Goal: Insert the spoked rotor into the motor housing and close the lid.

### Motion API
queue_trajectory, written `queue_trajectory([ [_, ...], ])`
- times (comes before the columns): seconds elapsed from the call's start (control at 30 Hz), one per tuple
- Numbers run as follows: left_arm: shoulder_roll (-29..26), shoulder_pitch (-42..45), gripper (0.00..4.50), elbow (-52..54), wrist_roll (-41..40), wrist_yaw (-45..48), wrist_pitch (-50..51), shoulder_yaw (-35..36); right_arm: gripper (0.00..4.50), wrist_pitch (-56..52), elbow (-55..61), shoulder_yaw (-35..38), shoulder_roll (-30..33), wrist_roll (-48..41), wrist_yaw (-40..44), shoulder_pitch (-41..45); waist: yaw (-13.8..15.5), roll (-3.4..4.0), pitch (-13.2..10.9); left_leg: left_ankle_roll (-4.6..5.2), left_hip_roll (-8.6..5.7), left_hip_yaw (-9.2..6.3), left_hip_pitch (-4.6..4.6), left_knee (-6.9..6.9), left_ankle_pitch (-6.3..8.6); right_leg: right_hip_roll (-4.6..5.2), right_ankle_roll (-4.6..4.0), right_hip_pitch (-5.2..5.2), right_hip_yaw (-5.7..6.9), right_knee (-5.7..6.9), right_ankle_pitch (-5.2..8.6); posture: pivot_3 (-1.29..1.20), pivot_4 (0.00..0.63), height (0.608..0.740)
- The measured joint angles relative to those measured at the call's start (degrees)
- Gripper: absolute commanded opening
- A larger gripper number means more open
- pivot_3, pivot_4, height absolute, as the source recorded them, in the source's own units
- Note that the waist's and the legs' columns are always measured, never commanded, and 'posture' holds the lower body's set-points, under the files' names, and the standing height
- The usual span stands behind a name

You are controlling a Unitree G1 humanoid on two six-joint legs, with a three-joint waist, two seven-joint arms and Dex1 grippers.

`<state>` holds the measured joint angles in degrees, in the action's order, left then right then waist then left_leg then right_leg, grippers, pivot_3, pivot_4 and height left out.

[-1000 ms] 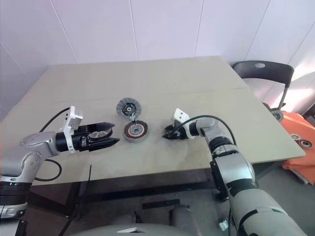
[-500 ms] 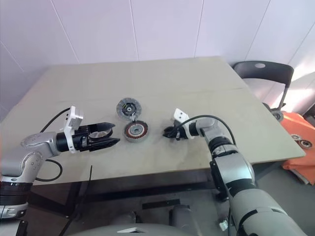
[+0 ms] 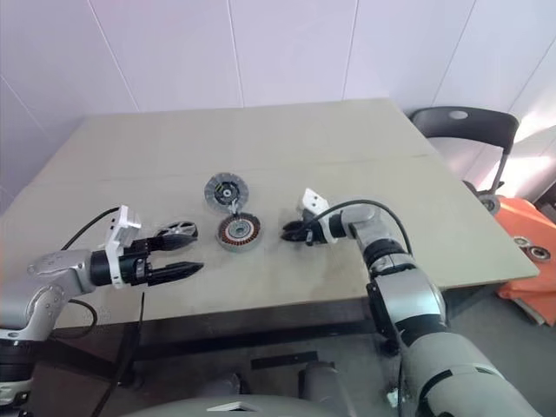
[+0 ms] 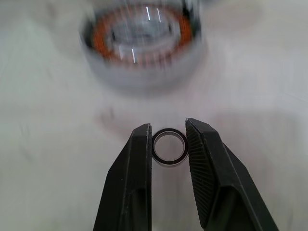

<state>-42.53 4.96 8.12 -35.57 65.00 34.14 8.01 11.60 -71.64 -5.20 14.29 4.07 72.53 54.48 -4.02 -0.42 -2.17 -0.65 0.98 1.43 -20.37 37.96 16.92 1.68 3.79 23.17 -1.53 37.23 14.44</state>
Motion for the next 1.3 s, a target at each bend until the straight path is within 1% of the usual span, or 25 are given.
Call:
queue_trajectory([
  [0.2, 0.09, -0.12, 4.50, -0.04, 0.01, -1.08, -1.17, 0.21, 0.72, -1.37, 3.54, 1.03, -1.93, -2.79, 4.79, 2.87, 0.02, 0.00, 0.00, 0.00, 0.01, 0.00, -0.03, -0.03, 0.01, 0.05, 0.01, 0.03, 0.01, -0.03, 0.00, 0.00, 0.000, 0.740],
  [0.37, 0.12, -0.12, 4.50, -0.04, -0.01, -1.56, -1.29, 0.21, 0.72, -1.69, 3.95, 0.95, -4.40, -3.04, 5.25, 2.99, 0.00, 0.00, 0.00, -0.01, 0.02, -0.01, -0.02, -0.04, 0.01, 0.14, 0.00, 0.04, 0.01, -0.01, -0.01, 0.00, 0.000, 0.740],
  [0.7, 0.38, -0.10, 4.50, -0.02, -0.06, -2.76, -1.33, 0.54, 0.72, -0.71, 2.27, 0.71, -11.06, -2.23, -3.17, 4.15, 0.01, 0.01, 0.00, -0.05, -0.02, -0.02, -0.11, -0.09, 0.03, 0.35, -0.03, 0.17, 0.02, -0.01, -0.01, 0.00, 0.000, 0.740],
  [0.8, 0.38, -0.32, 4.50, 0.12, -0.11, -3.06, -1.33, 0.81, 0.72, -0.41, 1.42, 0.37, -11.63, -1.51, -4.48, 4.15, -0.02, 0.01, 0.00, -0.07, -0.06, 0.00, -0.14, -0.12, 0.04, 0.45, -0.19, 0.20, 0.03, -0.03, 0.08, 0.00, 0.000, 0.740],
  [1.13, 0.80, -1.15, 4.50, 1.10, -0.23, -3.79, -1.32, 1.92, 0.72, 1.08, -1.17, -0.53, -13.33, 0.49, -10.59, 4.10, -0.03, 0.00, 0.01, -0.22, -0.21, 0.06, -0.10, -0.71, -0.06, 0.67, -0.20, 0.42, 0.13, -0.10, 0.08, 0.00, 0.000, 0.740],
  [1.3, 1.28, -1.97, 4.50, 1.42, -0.26, -3.92, -1.26, 1.92, 0.72, 1.25, -1.72, -0.57, -13.31, 1.33, -11.97, 4.01, -0.05, 0.00, 0.01, -0.22, -0.21, 0.07, -0.12, -0.84, -0.07, 0.68, -0.20, 0.49, 0.17, -0.12, 0.08, 0.00, 0.000, 0.740],
])
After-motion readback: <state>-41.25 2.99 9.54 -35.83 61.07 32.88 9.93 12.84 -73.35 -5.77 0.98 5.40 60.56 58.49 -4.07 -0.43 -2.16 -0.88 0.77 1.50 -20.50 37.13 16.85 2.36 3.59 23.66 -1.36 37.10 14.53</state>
